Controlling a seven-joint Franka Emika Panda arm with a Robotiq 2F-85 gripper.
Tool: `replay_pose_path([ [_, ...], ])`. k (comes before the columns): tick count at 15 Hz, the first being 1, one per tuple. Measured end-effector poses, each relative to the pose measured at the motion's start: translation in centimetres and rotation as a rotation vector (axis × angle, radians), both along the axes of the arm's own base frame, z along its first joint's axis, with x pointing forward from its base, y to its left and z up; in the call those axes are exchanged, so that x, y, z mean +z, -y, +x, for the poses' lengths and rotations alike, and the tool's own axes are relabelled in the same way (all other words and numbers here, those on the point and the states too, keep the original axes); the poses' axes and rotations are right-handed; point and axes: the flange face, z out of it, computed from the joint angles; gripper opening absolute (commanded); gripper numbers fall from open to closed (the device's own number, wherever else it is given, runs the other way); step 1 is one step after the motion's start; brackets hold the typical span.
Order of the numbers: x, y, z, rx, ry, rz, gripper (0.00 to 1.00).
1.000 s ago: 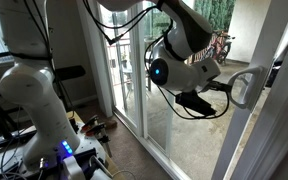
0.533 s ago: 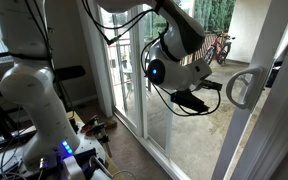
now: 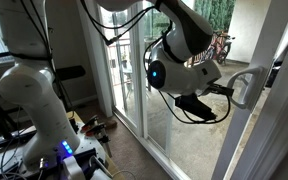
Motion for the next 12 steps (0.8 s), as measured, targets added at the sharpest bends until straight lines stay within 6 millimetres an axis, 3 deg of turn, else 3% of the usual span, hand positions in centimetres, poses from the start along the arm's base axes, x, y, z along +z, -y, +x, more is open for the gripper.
replay_pose_path([
  [5, 1.3, 1.5, 0.9, -0.02, 0.024, -0.004, 1.0],
  [12, 0.6, 0.1, 2.5, 0.013, 0.012, 0.0, 1.0],
])
